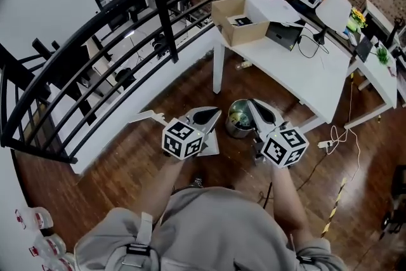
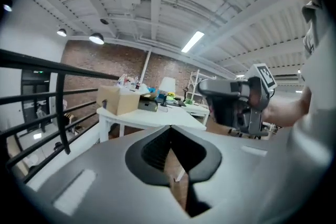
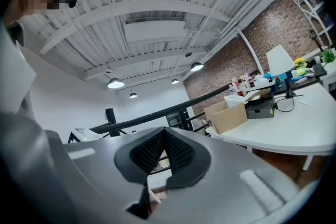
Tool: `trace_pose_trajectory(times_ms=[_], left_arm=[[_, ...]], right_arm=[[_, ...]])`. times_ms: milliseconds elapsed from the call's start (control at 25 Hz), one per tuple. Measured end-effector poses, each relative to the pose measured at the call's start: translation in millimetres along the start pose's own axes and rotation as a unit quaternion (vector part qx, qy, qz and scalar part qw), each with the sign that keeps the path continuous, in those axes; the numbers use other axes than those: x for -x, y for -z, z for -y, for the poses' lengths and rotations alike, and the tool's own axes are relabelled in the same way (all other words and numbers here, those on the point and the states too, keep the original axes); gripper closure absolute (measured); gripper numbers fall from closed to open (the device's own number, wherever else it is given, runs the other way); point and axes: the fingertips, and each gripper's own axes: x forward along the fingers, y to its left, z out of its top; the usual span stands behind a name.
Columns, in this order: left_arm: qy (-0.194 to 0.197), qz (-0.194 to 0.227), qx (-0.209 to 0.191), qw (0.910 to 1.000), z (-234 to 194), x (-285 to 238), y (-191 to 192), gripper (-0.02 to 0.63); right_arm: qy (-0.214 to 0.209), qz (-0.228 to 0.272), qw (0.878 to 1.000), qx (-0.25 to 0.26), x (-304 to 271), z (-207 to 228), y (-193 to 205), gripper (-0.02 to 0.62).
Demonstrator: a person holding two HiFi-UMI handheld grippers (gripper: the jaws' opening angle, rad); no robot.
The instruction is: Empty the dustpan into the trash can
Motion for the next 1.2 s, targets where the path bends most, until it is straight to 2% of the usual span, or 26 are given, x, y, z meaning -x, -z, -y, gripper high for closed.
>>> trace_pose_trajectory(times_ms=[80, 240, 400, 560, 680, 880, 1200], left_arm=[[0.025, 0.018, -0.028, 0.9991, 18.2, -9.8, -30.8, 0.6], [0.067, 0.05, -0.063, 0.9945, 47.6, -20.2, -81.7, 0.6], [0.08, 0.072, -0.078, 0.9911, 64.3, -22.0, -115.8, 0.6], [0.074, 0.065, -0.093, 0.9908, 77.9, -22.3, -123.8, 0.6], [0.081, 0.063, -0.088, 0.9908, 85.2, -23.1, -123.7, 0.6], [0.086, 0.06, -0.069, 0.992, 89.0, -25.1, -118.3, 0.6], [0.091, 0.057, -0.066, 0.992, 93.7, -25.6, -115.0, 0.6]], right_arm=[[-0.013, 0.008, 1.0, 0.004, 4.7, -2.5, -7.3, 0.597], [0.003, 0.019, 1.0, 0.019, 15.1, 1.8, -19.3, 0.597], [0.014, 0.024, 0.999, 0.032, 23.4, 2.4, -35.0, 0.597], [0.01, 0.03, 0.998, 0.048, 36.2, -8.0, -56.2, 0.597], [0.013, 0.036, 0.997, 0.063, 42.2, -9.4, -67.3, 0.597], [0.021, 0.023, 0.997, 0.065, 43.3, -3.8, -59.8, 0.597], [0.027, 0.023, 0.997, 0.063, 49.6, -3.2, -57.6, 0.597]])
